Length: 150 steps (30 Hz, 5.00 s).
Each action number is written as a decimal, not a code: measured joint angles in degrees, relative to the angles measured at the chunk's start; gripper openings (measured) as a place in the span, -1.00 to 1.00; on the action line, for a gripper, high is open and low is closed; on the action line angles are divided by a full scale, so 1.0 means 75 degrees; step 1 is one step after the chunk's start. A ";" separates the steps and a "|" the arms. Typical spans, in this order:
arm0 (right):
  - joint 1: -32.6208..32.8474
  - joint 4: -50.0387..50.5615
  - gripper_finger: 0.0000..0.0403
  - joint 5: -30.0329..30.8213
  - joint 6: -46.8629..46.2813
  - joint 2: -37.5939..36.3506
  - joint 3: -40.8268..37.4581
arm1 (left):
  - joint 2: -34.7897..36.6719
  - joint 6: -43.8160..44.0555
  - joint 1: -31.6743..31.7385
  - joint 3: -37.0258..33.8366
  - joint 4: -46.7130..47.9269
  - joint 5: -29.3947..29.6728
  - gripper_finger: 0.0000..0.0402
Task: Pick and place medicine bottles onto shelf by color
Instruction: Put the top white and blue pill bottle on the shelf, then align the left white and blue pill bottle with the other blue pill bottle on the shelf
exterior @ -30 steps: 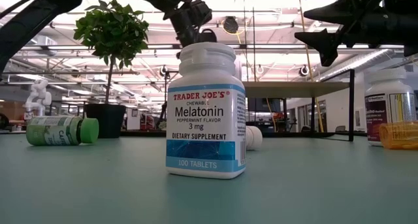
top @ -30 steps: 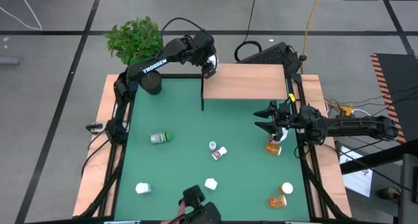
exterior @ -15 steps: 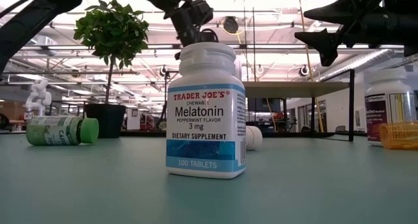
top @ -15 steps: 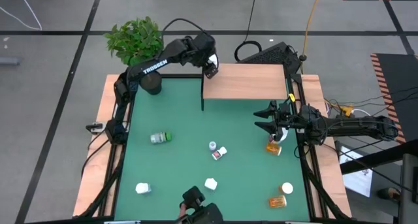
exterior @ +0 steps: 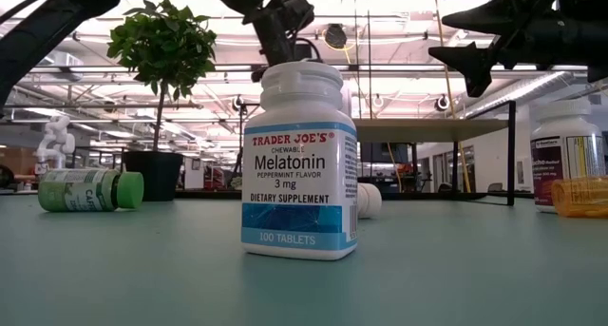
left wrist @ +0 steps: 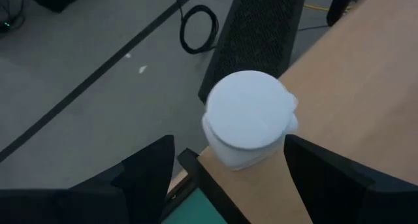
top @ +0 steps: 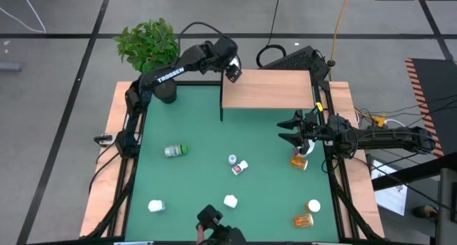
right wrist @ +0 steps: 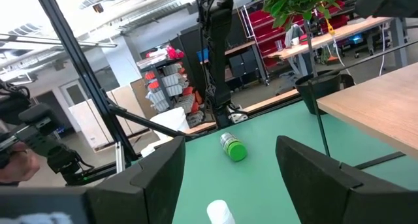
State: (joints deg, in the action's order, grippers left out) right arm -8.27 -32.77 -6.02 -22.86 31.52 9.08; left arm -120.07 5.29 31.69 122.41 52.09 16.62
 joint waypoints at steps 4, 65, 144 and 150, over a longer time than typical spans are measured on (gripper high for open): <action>0.0001 0.0002 0.17 0.0000 -0.0004 0.0001 0.0000 | 0.0000 0.0010 -0.0074 0.0000 -0.0013 0.0003 0.45; -0.0001 -0.1721 0.17 -0.0965 0.1002 -0.0037 -0.0003 | 0.3286 0.6922 -0.9310 -0.5717 0.2558 0.1904 0.45; -0.0001 -0.1885 0.17 -0.0833 0.0822 -0.0025 -0.0003 | 0.4360 1.1509 -1.1336 -0.8451 0.1429 -0.2453 0.45; -0.0001 -0.2163 0.17 -0.0866 0.0943 0.0015 0.0116 | 0.4368 1.3240 -1.1323 -0.8629 0.1385 -0.2264 0.46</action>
State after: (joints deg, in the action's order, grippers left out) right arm -8.27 -48.99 -12.51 -15.79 31.63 9.95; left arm -87.31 104.59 -53.23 57.69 62.47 -0.36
